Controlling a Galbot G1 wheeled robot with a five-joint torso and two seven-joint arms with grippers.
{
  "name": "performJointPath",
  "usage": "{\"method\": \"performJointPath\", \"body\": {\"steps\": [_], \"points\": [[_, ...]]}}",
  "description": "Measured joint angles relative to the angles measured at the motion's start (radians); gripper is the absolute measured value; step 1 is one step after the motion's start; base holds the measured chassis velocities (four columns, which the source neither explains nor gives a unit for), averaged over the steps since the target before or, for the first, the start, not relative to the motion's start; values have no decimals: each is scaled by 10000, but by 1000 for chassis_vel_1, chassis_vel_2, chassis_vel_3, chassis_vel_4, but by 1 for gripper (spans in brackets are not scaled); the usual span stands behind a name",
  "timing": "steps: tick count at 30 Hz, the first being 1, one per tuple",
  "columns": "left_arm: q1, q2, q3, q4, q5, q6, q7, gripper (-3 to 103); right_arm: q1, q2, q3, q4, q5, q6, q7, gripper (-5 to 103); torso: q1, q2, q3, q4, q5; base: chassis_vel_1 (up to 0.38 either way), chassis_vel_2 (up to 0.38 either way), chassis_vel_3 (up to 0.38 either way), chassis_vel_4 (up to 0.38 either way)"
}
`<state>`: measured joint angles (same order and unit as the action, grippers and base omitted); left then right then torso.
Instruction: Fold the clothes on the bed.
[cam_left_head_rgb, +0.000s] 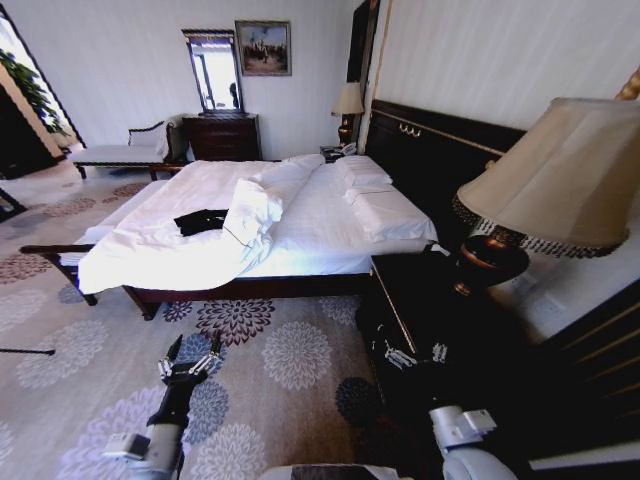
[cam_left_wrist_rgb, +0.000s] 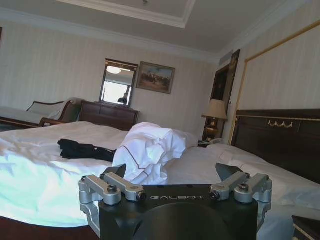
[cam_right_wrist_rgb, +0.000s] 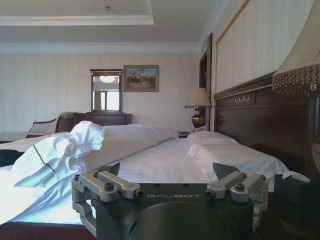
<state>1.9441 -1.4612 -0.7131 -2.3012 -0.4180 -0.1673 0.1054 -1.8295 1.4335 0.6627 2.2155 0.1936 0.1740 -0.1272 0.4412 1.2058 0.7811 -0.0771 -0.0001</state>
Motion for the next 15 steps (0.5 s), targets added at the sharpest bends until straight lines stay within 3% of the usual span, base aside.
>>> {"method": "performJointPath", "body": {"steps": [15], "points": [[-80, -51, -135, 417, 18, -12, -210, 100, 358, -53, 38, -516, -245, 262, -156, 100, 0, 0, 0, 0, 0, 0, 0, 0, 0]]}}
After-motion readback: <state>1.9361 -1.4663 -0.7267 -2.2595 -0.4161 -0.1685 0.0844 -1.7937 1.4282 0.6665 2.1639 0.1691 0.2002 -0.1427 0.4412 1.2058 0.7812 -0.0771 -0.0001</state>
